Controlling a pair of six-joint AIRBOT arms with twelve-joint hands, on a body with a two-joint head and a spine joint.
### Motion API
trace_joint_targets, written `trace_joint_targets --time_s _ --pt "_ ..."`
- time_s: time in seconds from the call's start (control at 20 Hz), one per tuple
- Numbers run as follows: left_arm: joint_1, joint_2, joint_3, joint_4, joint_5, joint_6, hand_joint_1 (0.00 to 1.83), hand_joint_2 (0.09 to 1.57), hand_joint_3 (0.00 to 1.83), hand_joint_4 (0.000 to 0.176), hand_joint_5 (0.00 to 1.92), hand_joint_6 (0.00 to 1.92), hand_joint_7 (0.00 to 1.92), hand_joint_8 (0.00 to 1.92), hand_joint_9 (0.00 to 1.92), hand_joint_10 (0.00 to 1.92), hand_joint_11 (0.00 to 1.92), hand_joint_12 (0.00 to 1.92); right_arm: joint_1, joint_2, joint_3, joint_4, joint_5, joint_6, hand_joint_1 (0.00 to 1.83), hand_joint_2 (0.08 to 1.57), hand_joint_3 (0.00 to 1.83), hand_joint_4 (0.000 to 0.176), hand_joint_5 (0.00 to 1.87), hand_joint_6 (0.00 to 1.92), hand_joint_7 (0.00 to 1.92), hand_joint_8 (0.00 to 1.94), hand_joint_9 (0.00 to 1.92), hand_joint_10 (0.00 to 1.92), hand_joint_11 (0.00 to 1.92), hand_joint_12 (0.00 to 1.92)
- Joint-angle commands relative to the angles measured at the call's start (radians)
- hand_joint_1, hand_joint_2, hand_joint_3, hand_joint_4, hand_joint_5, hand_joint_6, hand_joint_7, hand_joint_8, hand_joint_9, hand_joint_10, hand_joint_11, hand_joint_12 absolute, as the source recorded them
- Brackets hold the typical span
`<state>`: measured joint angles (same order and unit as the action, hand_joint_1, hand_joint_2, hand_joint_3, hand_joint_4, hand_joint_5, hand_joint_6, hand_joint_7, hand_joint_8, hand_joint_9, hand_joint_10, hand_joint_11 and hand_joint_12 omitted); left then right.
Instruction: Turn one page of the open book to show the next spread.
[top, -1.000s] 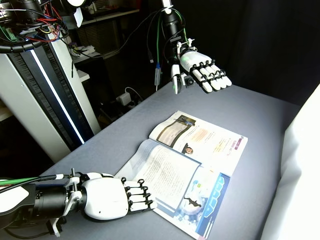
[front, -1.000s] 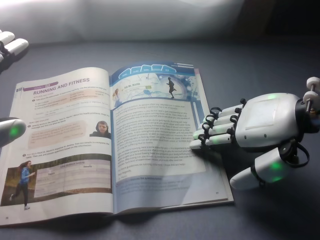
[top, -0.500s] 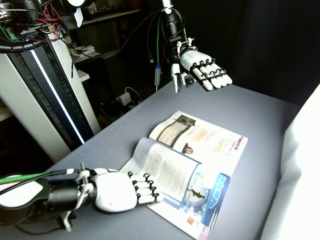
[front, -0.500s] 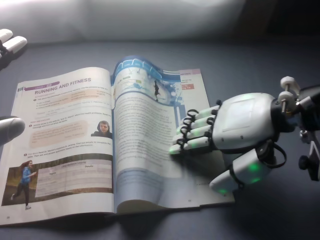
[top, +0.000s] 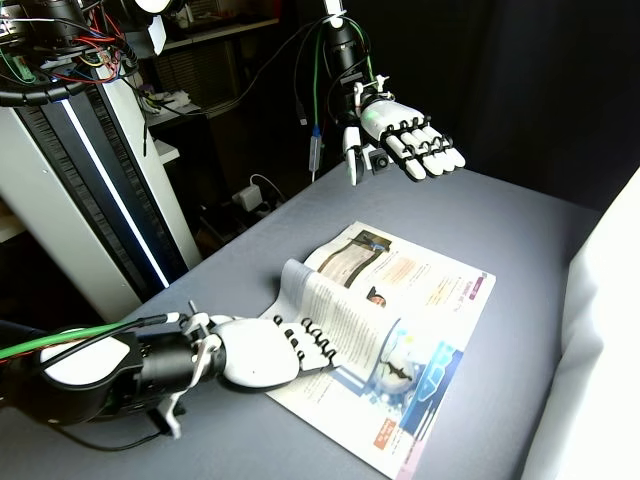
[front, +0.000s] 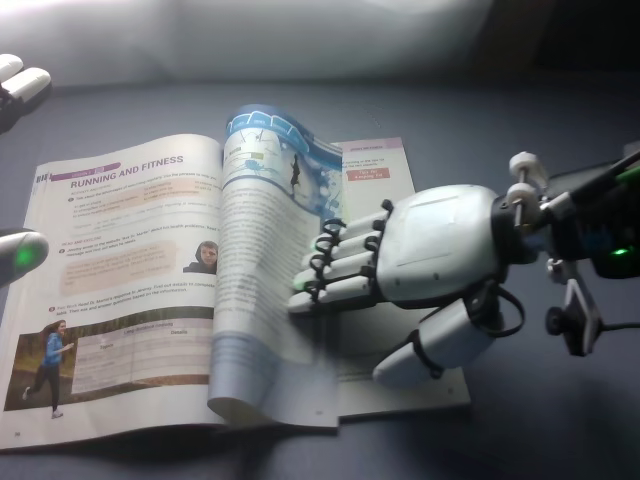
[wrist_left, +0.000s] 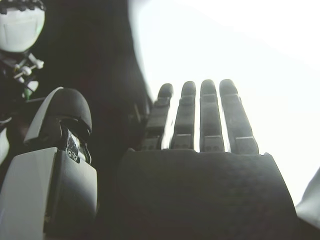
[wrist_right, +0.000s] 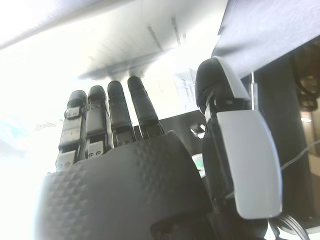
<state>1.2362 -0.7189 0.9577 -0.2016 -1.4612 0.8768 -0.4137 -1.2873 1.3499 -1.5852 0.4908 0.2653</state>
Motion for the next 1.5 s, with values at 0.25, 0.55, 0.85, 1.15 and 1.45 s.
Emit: trace_joint_targets --time_s 0.25,0.55,0.85,1.15,1.45 --pt "0.001 0.011 0.001 -0.03 -0.145 -0.004 0.0 1.27 0.0 0.042 0.0 0.0 0.0 0.0 0.0 0.0 0.0 0.0 0.013 -0.057 0.037 0.205 0.053 -0.107 0.0 1.28 0.0 0.0 0.02 0.0 0.0 0.0 0.0 0.0 0.0 0.0" --pt "0.001 0.013 0.002 -0.029 -0.161 -0.004 0.0 1.26 0.0 0.055 0.0 0.0 0.0 0.0 0.0 0.0 0.0 0.0 0.055 -0.136 0.075 0.377 0.104 -0.282 0.0 1.28 0.0 0.0 0.01 0.0 0.0 0.0 0.0 0.0 0.0 0.0" --pt "0.0 0.013 0.003 -0.013 -0.203 -0.004 0.0 1.23 0.0 0.06 0.0 0.0 0.0 0.0 0.0 0.0 0.0 0.0 0.106 -0.214 0.121 0.554 0.125 -0.453 0.0 1.3 0.01 0.0 0.0 0.0 0.0 0.0 0.0 0.0 0.0 0.0" --pt "-0.009 0.007 0.008 0.004 -0.22 -0.003 0.0 1.24 0.0 0.129 0.0 0.0 0.0 0.0 0.0 0.0 0.0 0.0 0.17 -0.244 0.177 0.686 0.126 -0.547 0.02 1.4 0.02 0.0 0.0 0.0 0.0 0.0 0.0 0.0 0.0 0.0" --pt "-0.022 -0.003 0.018 0.015 -0.237 0.0 0.0 1.3 0.01 0.105 0.0 0.0 0.0 0.0 0.0 0.0 0.0 0.0 0.236 -0.228 0.225 0.765 0.145 -0.565 0.24 1.41 0.01 0.027 0.13 0.04 0.02 0.01 0.0 0.0 0.0 0.0"
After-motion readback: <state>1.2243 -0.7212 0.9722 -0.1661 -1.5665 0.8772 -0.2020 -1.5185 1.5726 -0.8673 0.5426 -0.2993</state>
